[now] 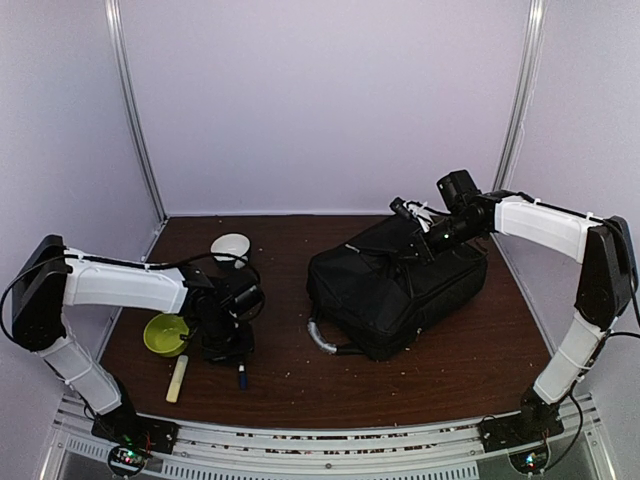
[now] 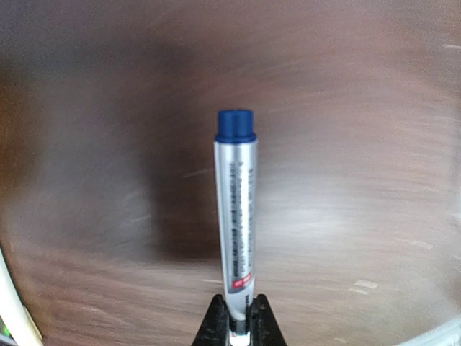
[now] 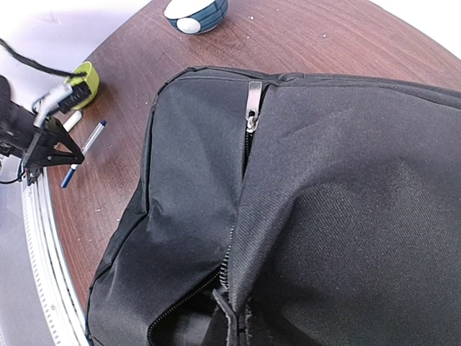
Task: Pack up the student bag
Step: Pick up the pen at the center of the board, then place the pen in the upper front pocket of the bag.
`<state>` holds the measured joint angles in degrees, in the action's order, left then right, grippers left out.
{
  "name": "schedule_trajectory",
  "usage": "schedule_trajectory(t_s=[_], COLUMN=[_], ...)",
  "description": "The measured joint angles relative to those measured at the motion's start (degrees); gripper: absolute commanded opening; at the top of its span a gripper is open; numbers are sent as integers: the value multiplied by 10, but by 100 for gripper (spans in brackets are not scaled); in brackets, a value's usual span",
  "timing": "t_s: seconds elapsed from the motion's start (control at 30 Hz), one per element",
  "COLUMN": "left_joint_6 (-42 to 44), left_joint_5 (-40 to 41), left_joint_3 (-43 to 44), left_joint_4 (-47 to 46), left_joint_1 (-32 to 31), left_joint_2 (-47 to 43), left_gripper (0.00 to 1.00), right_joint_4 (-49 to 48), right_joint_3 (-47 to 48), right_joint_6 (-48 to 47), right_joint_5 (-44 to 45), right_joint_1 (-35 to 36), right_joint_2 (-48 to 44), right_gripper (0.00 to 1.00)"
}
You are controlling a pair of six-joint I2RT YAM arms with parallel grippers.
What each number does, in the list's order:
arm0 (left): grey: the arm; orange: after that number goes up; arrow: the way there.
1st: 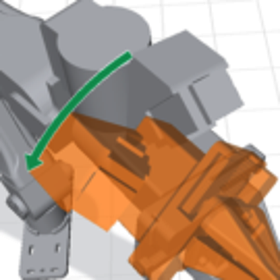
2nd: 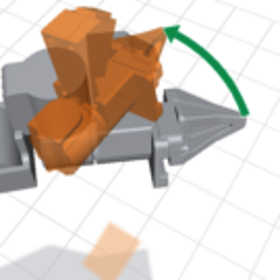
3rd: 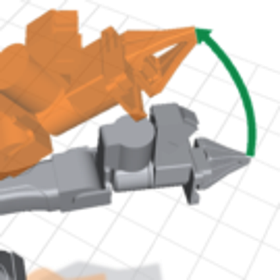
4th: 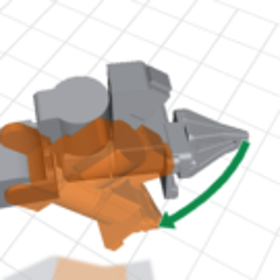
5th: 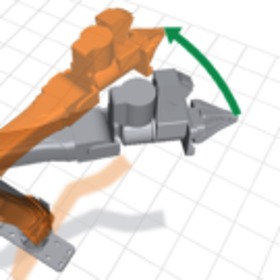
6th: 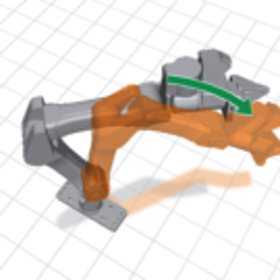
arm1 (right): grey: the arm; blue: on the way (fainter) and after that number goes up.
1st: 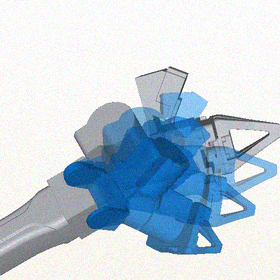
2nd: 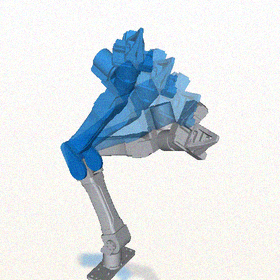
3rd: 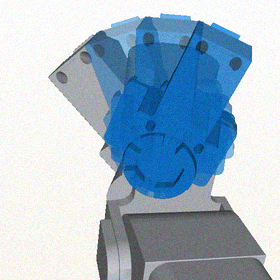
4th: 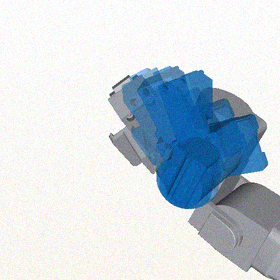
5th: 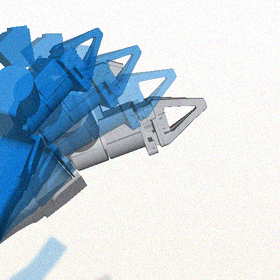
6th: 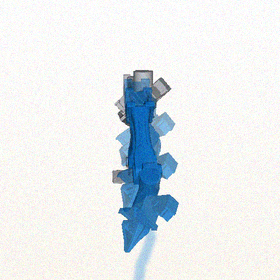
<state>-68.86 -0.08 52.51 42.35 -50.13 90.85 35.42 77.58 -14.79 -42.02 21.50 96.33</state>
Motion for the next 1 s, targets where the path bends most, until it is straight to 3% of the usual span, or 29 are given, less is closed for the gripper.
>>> schedule_trajectory(t_s=[0.27, 0.57, 0.73, 1.0], left_joint_6=[190, 369, 382, 323], left_joint_5=[-39, -236, -347, -444], left_joint_3=[233, 475, 547, 567], left_joint_4=[-37, -33, -28, -58], left_joint_1=[-26, -27, -27, -9], left_joint_2=[18, 208, 295, 348], left_gripper=[0, 0, 0, 0], right_joint_4=[-1, -2, -1, 2], right_joint_3=[-2, -2, -2, -2], right_joint_6=[1, 3, 8, 9], right_joint_5=[-2, -3, -3, -4], right_joint_1=[0, 0, 0, 1], right_joint_2=[0, 0, -3, -5], right_gripper=[0, 0, 0, 0])
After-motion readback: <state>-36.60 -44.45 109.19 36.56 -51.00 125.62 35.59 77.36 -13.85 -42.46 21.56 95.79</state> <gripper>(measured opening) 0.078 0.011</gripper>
